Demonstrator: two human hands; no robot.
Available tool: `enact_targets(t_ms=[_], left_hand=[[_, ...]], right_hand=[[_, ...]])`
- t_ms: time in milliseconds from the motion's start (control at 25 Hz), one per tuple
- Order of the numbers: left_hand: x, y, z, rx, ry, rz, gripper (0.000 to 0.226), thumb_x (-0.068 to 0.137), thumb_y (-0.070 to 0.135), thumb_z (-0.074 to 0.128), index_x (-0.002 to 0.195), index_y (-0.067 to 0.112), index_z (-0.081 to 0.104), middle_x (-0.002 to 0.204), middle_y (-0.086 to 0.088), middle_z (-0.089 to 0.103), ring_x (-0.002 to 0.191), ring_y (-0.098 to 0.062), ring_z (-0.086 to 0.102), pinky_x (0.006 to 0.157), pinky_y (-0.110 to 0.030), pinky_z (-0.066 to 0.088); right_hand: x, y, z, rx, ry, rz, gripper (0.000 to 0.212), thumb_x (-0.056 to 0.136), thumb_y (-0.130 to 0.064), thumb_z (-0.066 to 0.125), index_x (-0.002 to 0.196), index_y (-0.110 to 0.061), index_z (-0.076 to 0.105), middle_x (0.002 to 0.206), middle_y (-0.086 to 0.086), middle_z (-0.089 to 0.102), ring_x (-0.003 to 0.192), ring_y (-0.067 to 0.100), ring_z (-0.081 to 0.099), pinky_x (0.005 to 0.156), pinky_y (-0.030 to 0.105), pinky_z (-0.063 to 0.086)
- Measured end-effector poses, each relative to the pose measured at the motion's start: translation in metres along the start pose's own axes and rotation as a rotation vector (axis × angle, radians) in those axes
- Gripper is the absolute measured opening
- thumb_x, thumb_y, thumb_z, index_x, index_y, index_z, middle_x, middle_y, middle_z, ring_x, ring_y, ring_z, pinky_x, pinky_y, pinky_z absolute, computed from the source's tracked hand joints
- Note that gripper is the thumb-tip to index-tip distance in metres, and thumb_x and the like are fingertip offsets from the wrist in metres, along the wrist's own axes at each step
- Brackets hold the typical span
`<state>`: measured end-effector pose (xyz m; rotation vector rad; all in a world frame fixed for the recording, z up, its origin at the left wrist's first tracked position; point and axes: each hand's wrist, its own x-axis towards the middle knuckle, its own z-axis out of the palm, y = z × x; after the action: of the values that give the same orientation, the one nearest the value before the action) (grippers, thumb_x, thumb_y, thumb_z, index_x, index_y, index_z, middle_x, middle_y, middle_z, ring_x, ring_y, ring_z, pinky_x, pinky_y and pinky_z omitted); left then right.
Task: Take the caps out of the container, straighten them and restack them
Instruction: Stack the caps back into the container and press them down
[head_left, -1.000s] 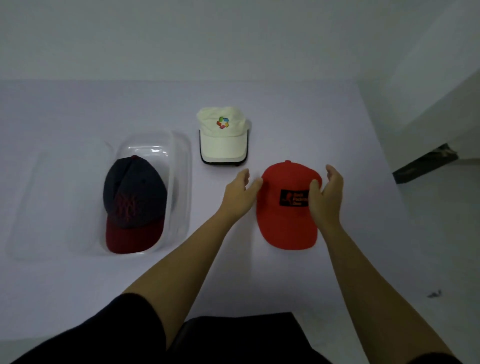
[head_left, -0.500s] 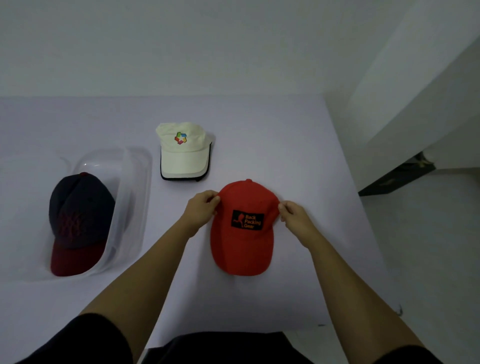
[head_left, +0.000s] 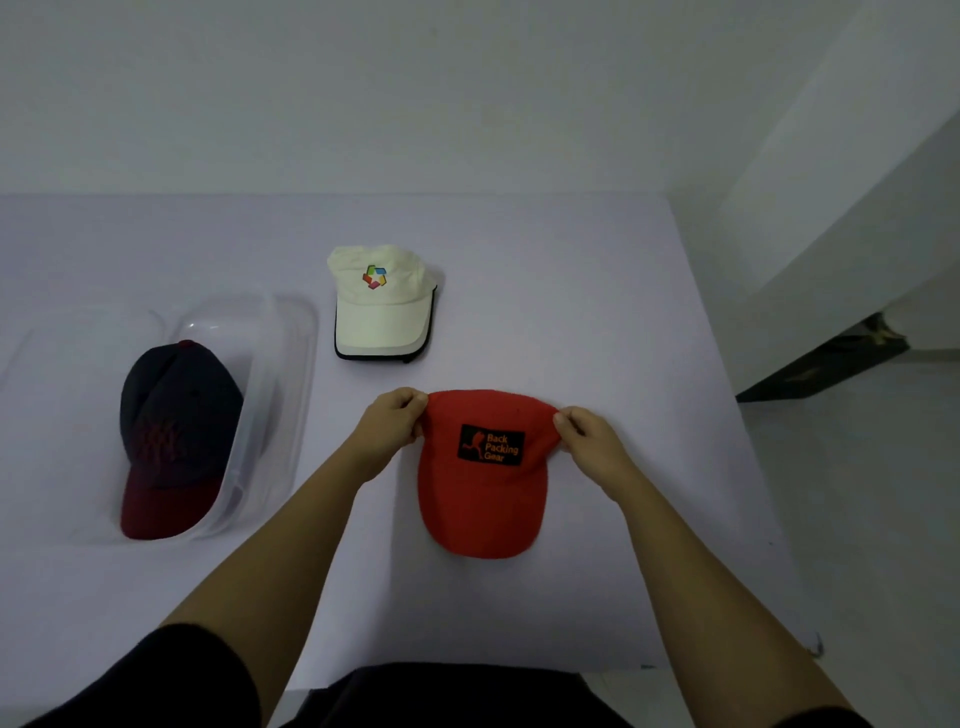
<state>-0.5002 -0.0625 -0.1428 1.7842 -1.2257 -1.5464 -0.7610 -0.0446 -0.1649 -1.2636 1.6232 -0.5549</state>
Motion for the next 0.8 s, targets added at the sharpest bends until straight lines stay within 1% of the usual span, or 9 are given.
enact_targets(t_ms=[40, 120, 240, 320, 360, 440, 520, 640, 800], left_hand=[[0.0, 0.0, -0.001, 0.015, 0.003, -0.01, 0.028, 0.097, 0.02, 0.041, 0.077, 0.011, 0.059, 0.073, -0.008, 0.061, 0.062, -0.017, 0.049, 0.06, -0.026, 0.041], [-0.001, 0.002, -0.005, 0.071, 0.019, -0.02, 0.025, 0.095, 0.022, 0.042, 0.083, 0.013, 0.063, 0.082, -0.006, 0.065, 0.072, -0.017, 0.055, 0.068, -0.028, 0.042], [0.0, 0.015, -0.008, 0.164, 0.012, 0.01, 0.025, 0.092, 0.03, 0.05, 0.108, 0.017, 0.064, 0.102, 0.004, 0.063, 0.098, -0.013, 0.056, 0.086, -0.027, 0.039], [0.002, 0.021, -0.003, 0.102, -0.128, -0.005, 0.038, 0.088, 0.041, 0.057, 0.115, 0.015, 0.062, 0.11, 0.002, 0.064, 0.106, -0.015, 0.059, 0.09, -0.029, 0.043], [0.002, 0.021, 0.0, 0.066, -0.2, -0.028, 0.042, 0.086, 0.043, 0.06, 0.116, 0.014, 0.061, 0.111, 0.0, 0.066, 0.106, -0.018, 0.062, 0.091, -0.031, 0.047], [0.001, 0.022, 0.004, -0.002, -0.272, -0.055, 0.036, 0.088, 0.04, 0.059, 0.113, 0.014, 0.059, 0.107, -0.002, 0.068, 0.102, -0.022, 0.065, 0.087, -0.035, 0.052], [0.001, 0.022, 0.002, -0.005, -0.283, -0.053, 0.033, 0.092, 0.039, 0.053, 0.111, 0.013, 0.056, 0.103, -0.005, 0.068, 0.099, -0.026, 0.064, 0.086, -0.042, 0.054], [0.004, 0.022, -0.003, 0.043, -0.303, -0.03, 0.041, 0.091, 0.045, 0.052, 0.115, 0.012, 0.051, 0.112, -0.011, 0.065, 0.103, -0.031, 0.063, 0.087, -0.056, 0.052], [0.004, 0.03, -0.007, -0.087, -0.413, -0.166, 0.052, 0.08, 0.043, 0.067, 0.124, 0.021, 0.051, 0.12, -0.006, 0.064, 0.11, -0.027, 0.06, 0.082, -0.067, 0.048]], right_hand=[[-0.001, -0.002, -0.002, -0.013, 0.018, -0.004, 0.023, 0.096, -0.025, 0.048, 0.084, -0.009, 0.059, 0.082, 0.003, 0.057, 0.076, 0.017, 0.052, 0.074, 0.038, 0.044], [-0.001, -0.005, -0.007, 0.038, 0.038, 0.008, 0.02, 0.094, -0.03, 0.051, 0.098, -0.015, 0.063, 0.099, -0.002, 0.059, 0.087, 0.014, 0.056, 0.079, 0.027, 0.042], [0.003, -0.008, -0.012, 0.104, -0.095, 0.028, 0.031, 0.089, -0.045, 0.054, 0.114, -0.025, 0.059, 0.116, -0.01, 0.059, 0.105, 0.008, 0.055, 0.091, 0.027, 0.042], [0.006, -0.01, -0.006, 0.043, -0.195, -0.006, 0.032, 0.089, -0.045, 0.055, 0.112, -0.024, 0.06, 0.116, -0.007, 0.062, 0.108, 0.009, 0.056, 0.095, 0.029, 0.042], [0.007, -0.012, -0.003, 0.013, -0.221, -0.028, 0.028, 0.09, -0.042, 0.055, 0.107, -0.021, 0.062, 0.111, -0.004, 0.065, 0.105, 0.012, 0.058, 0.093, 0.031, 0.045], [0.01, -0.013, 0.004, -0.003, -0.24, -0.067, 0.026, 0.092, -0.038, 0.053, 0.098, -0.014, 0.062, 0.101, 0.004, 0.067, 0.094, 0.019, 0.061, 0.09, 0.041, 0.048], [0.011, -0.013, 0.007, 0.044, -0.262, -0.061, 0.027, 0.095, -0.034, 0.048, 0.1, -0.01, 0.059, 0.1, 0.01, 0.065, 0.089, 0.018, 0.059, 0.091, 0.045, 0.047], [0.01, -0.016, 0.015, 0.208, -0.258, -0.008, 0.028, 0.099, -0.032, 0.041, 0.112, -0.011, 0.055, 0.116, 0.01, 0.062, 0.105, 0.022, 0.059, 0.098, 0.043, 0.045], [0.007, -0.027, 0.026, 0.508, -0.188, 0.042, 0.026, 0.099, -0.035, 0.037, 0.111, -0.02, 0.054, 0.122, 0.007, 0.06, 0.114, 0.022, 0.057, 0.102, 0.045, 0.045]])
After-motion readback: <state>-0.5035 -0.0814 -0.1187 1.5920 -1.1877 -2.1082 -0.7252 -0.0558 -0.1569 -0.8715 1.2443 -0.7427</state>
